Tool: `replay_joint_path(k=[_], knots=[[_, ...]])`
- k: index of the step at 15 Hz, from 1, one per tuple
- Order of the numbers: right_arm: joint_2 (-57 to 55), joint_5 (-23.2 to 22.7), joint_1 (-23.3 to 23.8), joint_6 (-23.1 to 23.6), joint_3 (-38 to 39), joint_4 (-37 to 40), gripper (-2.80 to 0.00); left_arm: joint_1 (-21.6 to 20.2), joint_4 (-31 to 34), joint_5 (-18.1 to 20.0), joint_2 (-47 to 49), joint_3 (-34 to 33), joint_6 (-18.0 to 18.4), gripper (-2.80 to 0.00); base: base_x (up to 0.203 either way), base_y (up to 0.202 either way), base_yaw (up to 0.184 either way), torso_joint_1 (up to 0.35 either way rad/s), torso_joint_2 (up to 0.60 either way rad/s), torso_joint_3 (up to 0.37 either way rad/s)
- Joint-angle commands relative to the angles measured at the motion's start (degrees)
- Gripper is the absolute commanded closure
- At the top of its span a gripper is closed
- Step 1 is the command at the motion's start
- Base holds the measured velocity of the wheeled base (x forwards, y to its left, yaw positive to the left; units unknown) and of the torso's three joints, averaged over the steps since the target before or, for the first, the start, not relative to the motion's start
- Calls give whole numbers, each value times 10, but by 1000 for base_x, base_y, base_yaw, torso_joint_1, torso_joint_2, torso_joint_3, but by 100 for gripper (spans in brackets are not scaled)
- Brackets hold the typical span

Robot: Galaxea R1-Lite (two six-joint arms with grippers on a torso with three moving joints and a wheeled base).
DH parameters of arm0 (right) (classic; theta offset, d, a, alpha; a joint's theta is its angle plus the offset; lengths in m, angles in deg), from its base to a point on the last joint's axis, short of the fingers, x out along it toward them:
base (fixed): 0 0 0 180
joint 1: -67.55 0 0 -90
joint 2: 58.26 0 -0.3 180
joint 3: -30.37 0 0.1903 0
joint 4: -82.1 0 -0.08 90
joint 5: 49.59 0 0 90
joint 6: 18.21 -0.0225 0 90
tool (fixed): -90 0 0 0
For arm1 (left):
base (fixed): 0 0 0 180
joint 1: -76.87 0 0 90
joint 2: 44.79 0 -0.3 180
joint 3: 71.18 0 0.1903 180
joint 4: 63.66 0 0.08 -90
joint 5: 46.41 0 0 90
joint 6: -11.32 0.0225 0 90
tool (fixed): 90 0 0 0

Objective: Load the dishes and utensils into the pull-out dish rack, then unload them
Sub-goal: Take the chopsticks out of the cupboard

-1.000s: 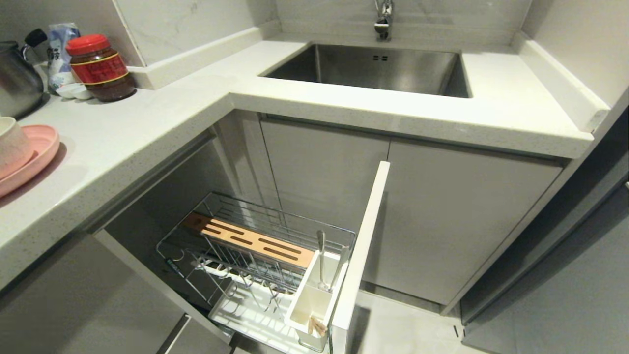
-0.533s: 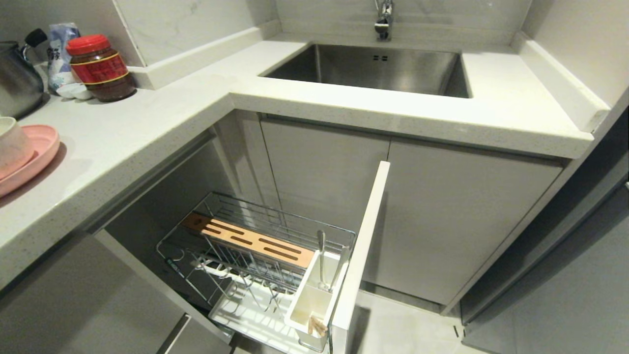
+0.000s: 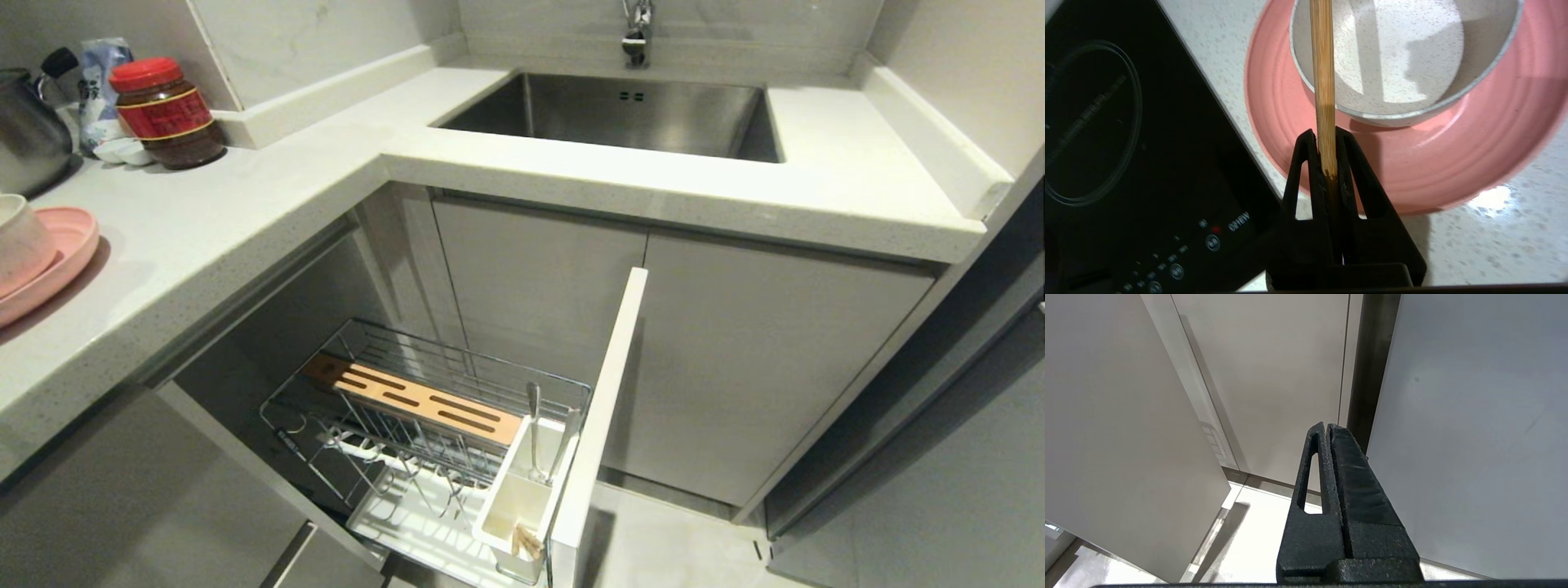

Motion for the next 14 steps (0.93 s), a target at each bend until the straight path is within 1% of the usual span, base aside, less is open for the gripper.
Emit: replay_joint_path(k=[1, 3, 4, 7, 8, 9, 11, 12, 14], knots=[[0, 0, 0, 0, 15, 0, 0, 3, -22, -8, -15, -31, 18, 0, 0, 0, 0, 0, 0, 0], [0, 0, 0, 0, 15, 0, 0, 6, -31, -31, -28, -58, 38, 0, 0, 0, 0, 0, 0, 0], [0, 0, 0, 0, 15, 0, 0, 14, -31, -43, -35, -68, 44, 0, 0, 0, 0, 0, 0, 0], [0, 0, 0, 0, 15, 0, 0, 37, -32, -81, -53, -87, 45, 0, 0, 0, 0, 0, 0, 0], [0, 0, 0, 0, 15, 0, 0, 50, -32, -88, -59, -92, 45, 0, 0, 0, 0, 0, 0, 0], [0, 0, 0, 0, 15, 0, 0, 61, -33, -90, -63, -98, 45, 0, 0, 0, 0, 0, 0, 0], [0, 0, 0, 0, 15, 0, 0, 66, -41, -91, -63, -106, 53, 0, 0, 0, 0, 0, 0, 0], [0, 0, 0, 0, 15, 0, 0, 66, -53, -91, -63, -109, 59, 0, 0, 0, 0, 0, 0, 0], [0, 0, 0, 0, 15, 0, 0, 66, -99, -92, -60, -133, 80, 0, 0, 0, 0, 0, 0, 0]])
